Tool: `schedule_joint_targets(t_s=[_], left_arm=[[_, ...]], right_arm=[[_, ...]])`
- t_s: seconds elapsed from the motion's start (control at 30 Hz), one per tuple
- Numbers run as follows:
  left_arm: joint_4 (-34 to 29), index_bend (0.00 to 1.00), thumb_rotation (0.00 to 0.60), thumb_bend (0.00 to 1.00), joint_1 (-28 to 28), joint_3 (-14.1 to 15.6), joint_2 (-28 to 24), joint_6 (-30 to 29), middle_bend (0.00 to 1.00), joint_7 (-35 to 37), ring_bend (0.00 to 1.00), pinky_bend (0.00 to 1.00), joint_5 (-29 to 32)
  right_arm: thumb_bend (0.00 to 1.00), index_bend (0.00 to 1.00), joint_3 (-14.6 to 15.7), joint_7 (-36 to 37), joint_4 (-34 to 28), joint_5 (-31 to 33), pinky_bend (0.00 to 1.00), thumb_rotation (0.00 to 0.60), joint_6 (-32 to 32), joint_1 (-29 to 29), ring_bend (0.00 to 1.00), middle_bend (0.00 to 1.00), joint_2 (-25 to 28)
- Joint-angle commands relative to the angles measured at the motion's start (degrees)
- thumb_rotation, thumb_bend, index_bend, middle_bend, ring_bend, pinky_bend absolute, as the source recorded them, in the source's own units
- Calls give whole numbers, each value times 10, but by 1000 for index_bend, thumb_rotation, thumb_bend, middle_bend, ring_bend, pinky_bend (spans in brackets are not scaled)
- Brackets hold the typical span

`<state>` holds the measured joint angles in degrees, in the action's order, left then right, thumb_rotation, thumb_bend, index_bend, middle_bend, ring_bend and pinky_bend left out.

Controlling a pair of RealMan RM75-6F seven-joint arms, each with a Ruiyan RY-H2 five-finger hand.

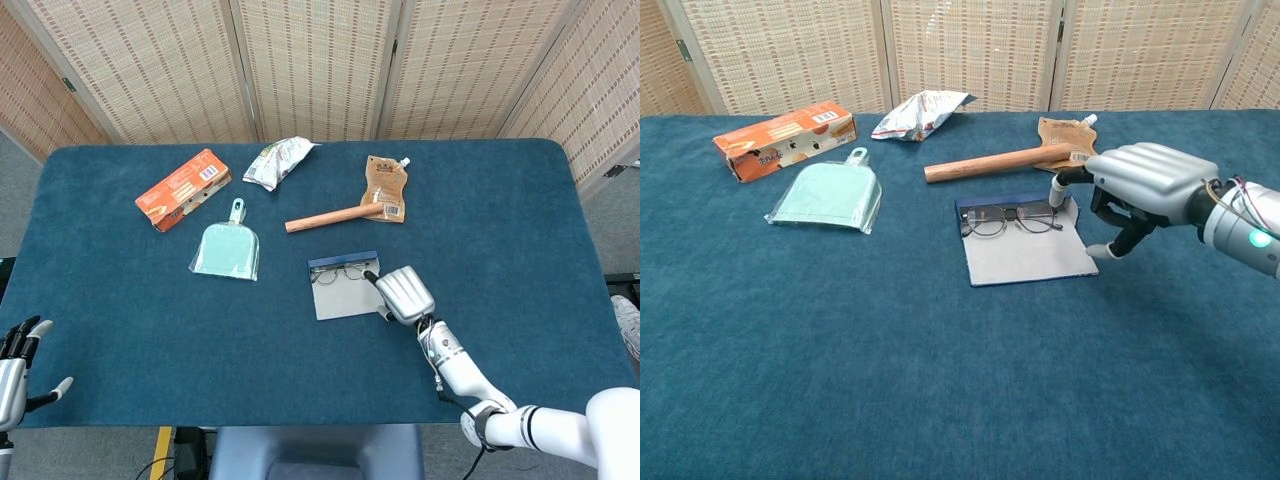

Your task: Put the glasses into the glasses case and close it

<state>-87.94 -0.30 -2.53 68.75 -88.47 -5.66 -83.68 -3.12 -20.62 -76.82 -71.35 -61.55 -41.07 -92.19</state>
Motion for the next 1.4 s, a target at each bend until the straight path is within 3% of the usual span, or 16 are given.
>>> schedule_joint_targets(t_s=[0.03, 1.07, 1.4], left_arm=[[0, 193, 600, 187, 0, 0, 0, 0, 137, 0, 147, 238, -1], [3, 193, 600, 187, 2, 1, 1, 0, 137, 0, 147, 238, 3], [5, 193, 600, 187, 3, 1, 0, 0, 137, 3, 147, 238, 3]], right_arm=[[248, 298, 2, 7, 14, -4, 916, 600, 4, 6, 972, 889, -8], [225, 299, -18, 9, 95, -19, 916, 600, 57, 9, 977, 890, -64], [348, 315, -29, 10, 92, -30, 916, 600, 55, 5, 979, 893, -64]])
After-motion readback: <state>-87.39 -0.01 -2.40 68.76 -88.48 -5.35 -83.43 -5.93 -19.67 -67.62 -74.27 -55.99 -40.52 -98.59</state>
